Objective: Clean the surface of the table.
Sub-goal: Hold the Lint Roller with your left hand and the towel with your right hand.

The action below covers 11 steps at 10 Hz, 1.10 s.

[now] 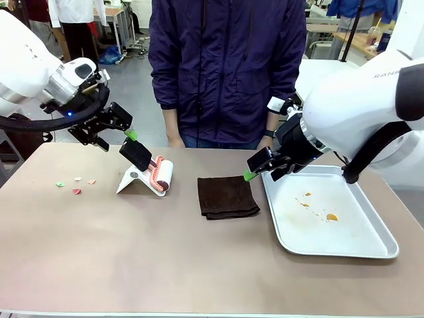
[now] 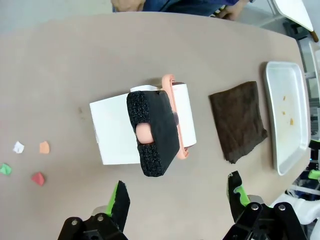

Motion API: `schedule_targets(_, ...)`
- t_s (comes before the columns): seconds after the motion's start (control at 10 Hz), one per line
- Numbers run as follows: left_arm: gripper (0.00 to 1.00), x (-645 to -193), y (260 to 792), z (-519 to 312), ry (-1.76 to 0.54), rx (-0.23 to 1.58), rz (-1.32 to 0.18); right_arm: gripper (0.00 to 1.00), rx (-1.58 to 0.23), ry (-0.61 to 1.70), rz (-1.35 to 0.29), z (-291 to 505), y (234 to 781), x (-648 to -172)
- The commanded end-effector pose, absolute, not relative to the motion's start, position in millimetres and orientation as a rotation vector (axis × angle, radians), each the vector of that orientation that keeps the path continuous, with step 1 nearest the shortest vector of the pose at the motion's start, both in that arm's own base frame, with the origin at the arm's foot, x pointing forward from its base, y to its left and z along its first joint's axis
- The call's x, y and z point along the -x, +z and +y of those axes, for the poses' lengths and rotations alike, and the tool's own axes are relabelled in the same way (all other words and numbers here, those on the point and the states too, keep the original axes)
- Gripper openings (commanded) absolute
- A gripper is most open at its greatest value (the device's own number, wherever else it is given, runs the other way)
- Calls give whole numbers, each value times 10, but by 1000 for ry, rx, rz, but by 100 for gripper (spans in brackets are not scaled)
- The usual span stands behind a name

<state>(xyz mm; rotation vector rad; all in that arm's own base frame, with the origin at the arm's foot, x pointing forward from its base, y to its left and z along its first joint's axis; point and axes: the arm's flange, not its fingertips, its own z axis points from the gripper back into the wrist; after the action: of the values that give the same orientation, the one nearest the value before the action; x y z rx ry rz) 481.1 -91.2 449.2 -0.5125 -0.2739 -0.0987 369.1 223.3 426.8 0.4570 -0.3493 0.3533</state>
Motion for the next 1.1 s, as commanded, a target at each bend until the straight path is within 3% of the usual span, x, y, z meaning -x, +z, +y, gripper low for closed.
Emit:
schedule_targets(0.0,100,-4821,4447,-896,-103,525,-270,100,-458,366,-362,2245,4277,-3673)
schedule_targets(0.2,100,-4821,4447,-896,-103,525,-270,100,-459,359,-349,2255,4273,-3677)
schedule_targets(0.3,100,-4819,4456,-912,-98,515,-266,100,-383,336,-292,2324,4202,-3796)
schedule_targets(0.6,100,-4989,4190,-1086,-25,522,-203,100,-391,352,-200,2644,3763,-4303)
schedule_targets(1.0,100,-5152,4022,-1034,54,581,-173,100,-331,264,-183,2821,3439,-4567)
